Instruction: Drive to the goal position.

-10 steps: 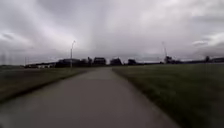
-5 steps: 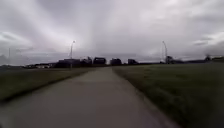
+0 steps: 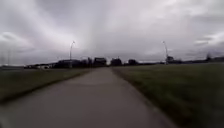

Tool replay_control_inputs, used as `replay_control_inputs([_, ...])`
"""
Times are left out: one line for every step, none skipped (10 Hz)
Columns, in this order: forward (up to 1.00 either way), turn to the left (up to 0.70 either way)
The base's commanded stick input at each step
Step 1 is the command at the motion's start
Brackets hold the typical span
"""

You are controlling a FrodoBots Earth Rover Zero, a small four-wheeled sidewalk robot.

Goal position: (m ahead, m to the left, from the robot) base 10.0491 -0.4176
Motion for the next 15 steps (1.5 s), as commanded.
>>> replay_control_inputs([0.7, 0.0])
replay_control_inputs([0.7, 0.0])
replay_control_inputs([0.7, 0.0])
replay_control_inputs([0.7, 0.0])
replay_control_inputs([0.7, 0.0])
replay_control_inputs([0.7, 0.0])
replay_control_inputs([0.7, 0.0])
replay_control_inputs([0.7, 0.0])
replay_control_inputs([0.7, 0.0])
replay_control_inputs([0.7, 0.0])
replay_control_inputs([0.7, 0.0])
replay_control_inputs([0.7, 0.0])
replay_control_inputs([0.7, 0.0])
replay_control_inputs([0.7, 0.0])
replay_control_inputs([0.7, 0.0])
